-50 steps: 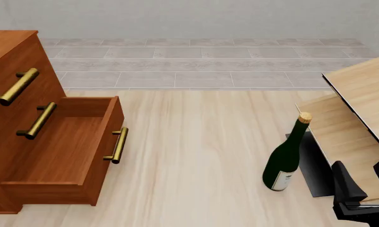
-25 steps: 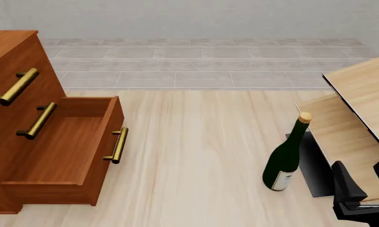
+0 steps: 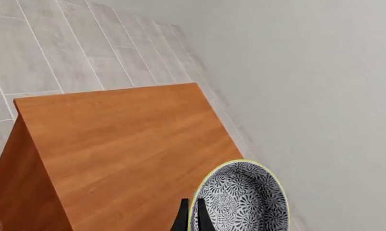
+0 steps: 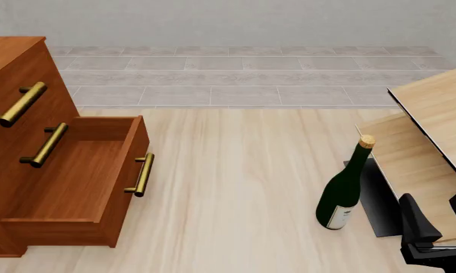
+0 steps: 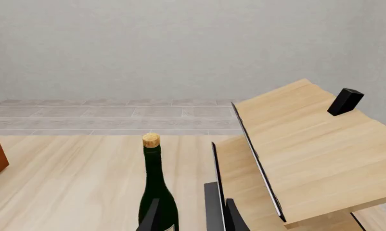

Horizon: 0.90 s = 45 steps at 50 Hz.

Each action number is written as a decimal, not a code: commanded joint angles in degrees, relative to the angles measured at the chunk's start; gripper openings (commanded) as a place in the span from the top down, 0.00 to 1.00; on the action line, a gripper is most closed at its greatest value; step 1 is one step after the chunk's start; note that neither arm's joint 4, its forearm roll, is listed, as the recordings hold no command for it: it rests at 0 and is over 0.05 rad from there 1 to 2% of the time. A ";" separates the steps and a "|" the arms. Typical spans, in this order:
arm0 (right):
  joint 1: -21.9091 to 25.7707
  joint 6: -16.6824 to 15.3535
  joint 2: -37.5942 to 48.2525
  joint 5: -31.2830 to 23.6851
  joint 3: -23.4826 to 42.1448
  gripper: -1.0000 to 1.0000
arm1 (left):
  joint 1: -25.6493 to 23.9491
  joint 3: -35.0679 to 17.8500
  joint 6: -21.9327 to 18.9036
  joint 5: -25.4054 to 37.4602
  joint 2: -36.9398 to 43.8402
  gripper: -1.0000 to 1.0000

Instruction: Put the bowl on top of the cabinet.

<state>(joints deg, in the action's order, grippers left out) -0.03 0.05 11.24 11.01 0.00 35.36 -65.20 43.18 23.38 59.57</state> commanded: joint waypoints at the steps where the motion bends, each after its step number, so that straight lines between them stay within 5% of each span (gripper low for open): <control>1: 0.00 0.00 0.00 0.00 0.00 0.00 | 1.29 0.10 -0.52 -0.63 0.28 1.00; 45: 0.01 0.00 0.02 0.01 0.00 0.00 | 3.40 0.85 -2.42 -3.32 5.13 1.00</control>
<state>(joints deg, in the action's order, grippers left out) -0.03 0.05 11.24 11.01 0.00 38.49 -64.51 41.59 21.01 63.98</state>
